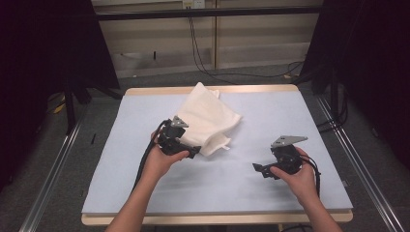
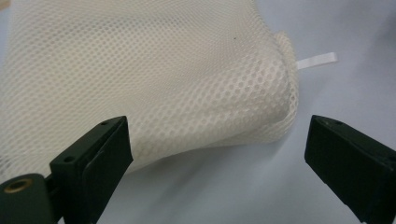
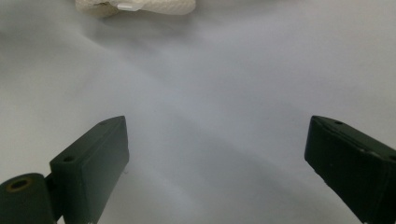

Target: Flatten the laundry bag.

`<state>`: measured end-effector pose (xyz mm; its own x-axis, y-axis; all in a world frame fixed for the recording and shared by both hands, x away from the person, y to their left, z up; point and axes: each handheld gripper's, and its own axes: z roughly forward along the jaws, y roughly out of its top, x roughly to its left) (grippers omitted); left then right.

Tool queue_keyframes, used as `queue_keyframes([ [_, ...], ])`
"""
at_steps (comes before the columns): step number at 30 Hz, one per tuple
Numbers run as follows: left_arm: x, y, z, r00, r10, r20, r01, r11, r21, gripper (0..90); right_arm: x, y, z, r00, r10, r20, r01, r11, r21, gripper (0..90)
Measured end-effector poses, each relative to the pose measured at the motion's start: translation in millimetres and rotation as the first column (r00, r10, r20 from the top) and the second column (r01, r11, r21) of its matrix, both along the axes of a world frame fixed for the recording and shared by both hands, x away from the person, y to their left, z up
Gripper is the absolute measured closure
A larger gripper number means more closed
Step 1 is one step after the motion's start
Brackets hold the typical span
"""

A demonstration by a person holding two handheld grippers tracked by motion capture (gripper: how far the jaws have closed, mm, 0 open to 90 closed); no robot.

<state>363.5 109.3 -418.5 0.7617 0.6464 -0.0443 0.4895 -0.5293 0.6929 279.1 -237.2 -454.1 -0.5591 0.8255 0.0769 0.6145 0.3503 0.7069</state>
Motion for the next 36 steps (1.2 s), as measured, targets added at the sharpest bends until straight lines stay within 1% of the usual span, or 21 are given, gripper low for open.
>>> queue_keyframes([
  [2,1.0,-3.7,-0.6,0.9999,0.016,-0.002,-0.016,0.9999,-0.003,6.5,0.2,1.1,-0.6,1.0,0.004,0.001,-0.004,1.0,-0.008,6.1],
  [5,2.7,-9.9,0.1,0.9999,0.004,0.013,-0.004,0.9998,0.019,7.1,-0.2,2.8,-0.3,0.9999,0.01,0.001,-0.01,1.0,-0.009,6.2],
  [8,3.7,-16.7,-1.6,1.0,-0.008,-0.003,0.008,0.9997,0.023,8.0,-0.8,3.6,0.3,0.9999,0.012,-0.006,-0.012,1.0,-0.012,6.6],
  [11,3.6,-19.1,-2.0,0.9999,-0.009,0.012,0.008,0.999,0.043,12.3,-0.8,4.6,-0.3,0.9999,0.016,-0.001,-0.016,1.0,-0.015,6.6],
  [13,4.6,-19.3,-1.3,0.9996,-0.02,0.021,0.019,0.9982,0.056,20.1,-0.9,4.7,-0.2,0.9999,0.016,-0.002,-0.016,1.0,-0.013,6.7],
  [14,4.8,-19.8,-2.4,0.9997,-0.018,0.016,0.017,0.999,0.04,24.0,-0.9,4.9,-0.3,0.9999,0.016,-0.001,-0.016,1.0,-0.012,6.7],
  [16,5.0,-20.1,-2.5,0.9998,-0.017,0.008,0.016,0.9994,0.029,29.2,-0.4,5.4,-0.7,0.9998,0.022,0.004,-0.022,1.0,-0.01,6.8],
  [18,5.2,-19.9,-1.4,0.9994,-0.034,0.005,0.033,0.9989,0.032,36.1,-0.2,6.7,-0.8,0.9996,0.027,0.005,-0.027,1.0,-0.003,7.5],
  [19,5.0,-20.0,-0.8,0.9993,-0.038,0.0,0.038,0.9989,0.027,38.8,-0.2,7.6,-1.0,0.9995,0.03,0.006,-0.03,1.0,0.004,7.7],
  [20,5.3,-19.8,-0.4,0.9987,-0.05,-0.007,0.05,0.9983,0.029,44.8,-0.3,8.9,-0.8,0.9995,0.03,0.002,-0.03,1.0,0.009,7.9],
  [21,5.0,-20.2,-0.4,0.9992,-0.039,-0.01,0.039,0.9988,0.028,47.8,0.2,9.7,-1.1,0.9992,0.039,0.009,-0.039,0.999,0.006,8.0],
  [22,4.9,-20.1,0.2,0.9992,-0.037,-0.017,0.037,0.9986,0.039,51.5,-0.4,11.4,-0.9,0.9995,0.033,0.002,-0.033,0.999,0.008,8.5],
  [23,5.0,-20.3,0.3,0.9985,-0.045,-0.031,0.046,0.9986,0.026,56.1,0.5,12.3,-1.6,0.9988,0.046,0.014,-0.046,0.999,0.012,8.9],
  [24,4.7,-20.9,0.9,0.9985,-0.048,-0.026,0.049,0.9985,0.025,59.7,0.5,13.8,-1.8,0.9987,0.049,0.01,-0.049,0.999,0.021,9.4],
  [25,4.9,-20.8,2.0,0.9978,-0.051,-0.042,0.053,0.998,0.035,63.4,0.7,15.3,-2.0,0.9984,0.055,0.012,-0.055,0.998,0.025,10.2],
  [26,5.0,-21.2,2.7,0.9983,-0.042,-0.041,0.044,0.9984,0.037,67.8,0.6,17.3,-2.2,0.9982,0.058,0.01,-0.059,0.998,0.027,10.7],
  [29,6.6,-20.9,4.1,0.9974,-0.025,-0.067,0.026,0.9995,0.02,73.3,1.3,23.6,-3.1,0.9968,0.078,0.018,-0.079,0.997,0.028,14.3],
  [30,7.4,-20.7,4.0,0.9969,-0.015,-0.077,0.015,0.9999,-0.009,74.7,1.7,26.3,-3.3,0.9961,0.087,0.017,-0.087,0.996,0.036,15.5],
  [32,8.6,-18.7,5.9,0.9959,-0.022,-0.088,0.023,0.9997,0.005,76.4,3.0,32.6,-3.5,0.9944,0.103,0.023,-0.104,0.994,0.042,17.6],
  [33,8.0,-19.4,5.2,0.9958,-0.005,-0.091,0.003,0.9997,-0.023,76.8,3.5,36.5,-3.8,0.993,0.115,0.028,-0.116,0.992,0.044,20.0],
  [36,9.5,-16.0,9.3,0.9934,-0.007,-0.114,0.004,0.9996,-0.028,77.8,5.9,48.9,-5.0,0.9897,0.141,0.027,-0.142,0.988,0.055,25.1],
])
